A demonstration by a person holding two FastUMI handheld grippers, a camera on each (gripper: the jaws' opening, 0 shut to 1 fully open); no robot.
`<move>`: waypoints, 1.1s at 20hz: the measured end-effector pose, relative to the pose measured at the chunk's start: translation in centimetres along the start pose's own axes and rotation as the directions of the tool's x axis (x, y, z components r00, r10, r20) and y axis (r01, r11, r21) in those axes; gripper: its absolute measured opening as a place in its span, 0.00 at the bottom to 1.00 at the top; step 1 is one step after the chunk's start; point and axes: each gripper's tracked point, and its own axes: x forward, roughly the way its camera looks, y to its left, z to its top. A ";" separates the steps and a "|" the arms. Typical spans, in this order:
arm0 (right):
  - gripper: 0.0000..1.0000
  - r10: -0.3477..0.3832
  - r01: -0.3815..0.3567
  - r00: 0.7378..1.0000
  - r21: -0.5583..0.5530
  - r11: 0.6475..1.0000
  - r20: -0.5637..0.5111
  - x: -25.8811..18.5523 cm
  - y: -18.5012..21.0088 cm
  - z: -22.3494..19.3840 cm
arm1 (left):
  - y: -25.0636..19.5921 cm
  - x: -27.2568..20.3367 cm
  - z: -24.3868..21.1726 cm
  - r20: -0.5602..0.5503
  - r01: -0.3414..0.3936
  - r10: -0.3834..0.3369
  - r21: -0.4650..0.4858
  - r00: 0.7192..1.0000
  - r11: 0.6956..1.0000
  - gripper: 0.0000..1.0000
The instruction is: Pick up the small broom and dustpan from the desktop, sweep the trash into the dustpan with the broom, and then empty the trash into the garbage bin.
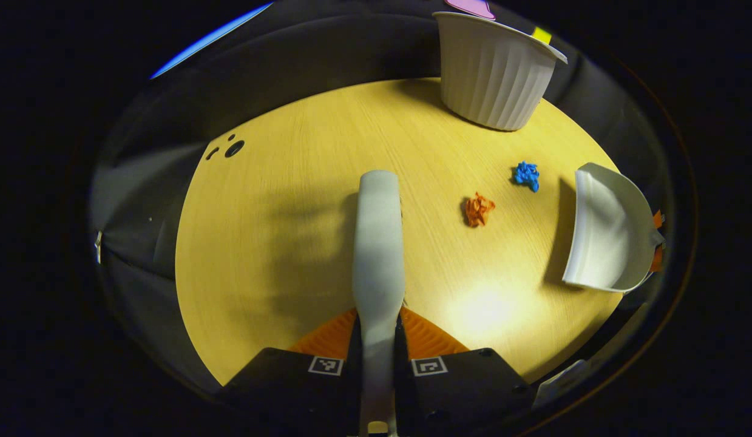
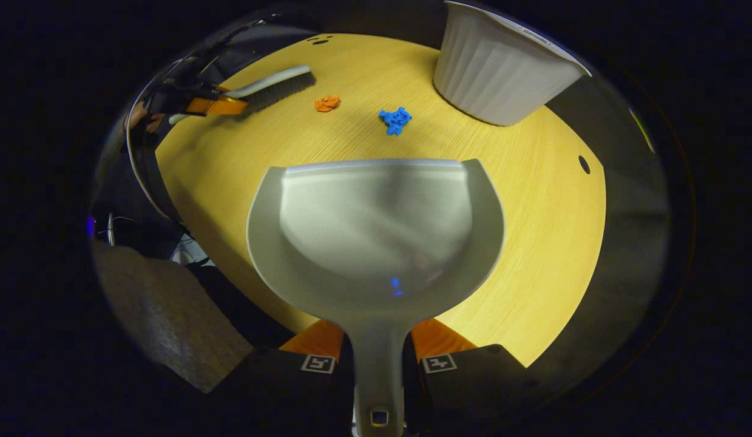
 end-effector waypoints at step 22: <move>0.37 0.066 -0.065 0.998 -0.111 0.992 0.011 3.7 -3.4 2.4 | -13.9 3.0 5.2 -0.068 0.175 -0.164 0.198 0.984 0.964 0.26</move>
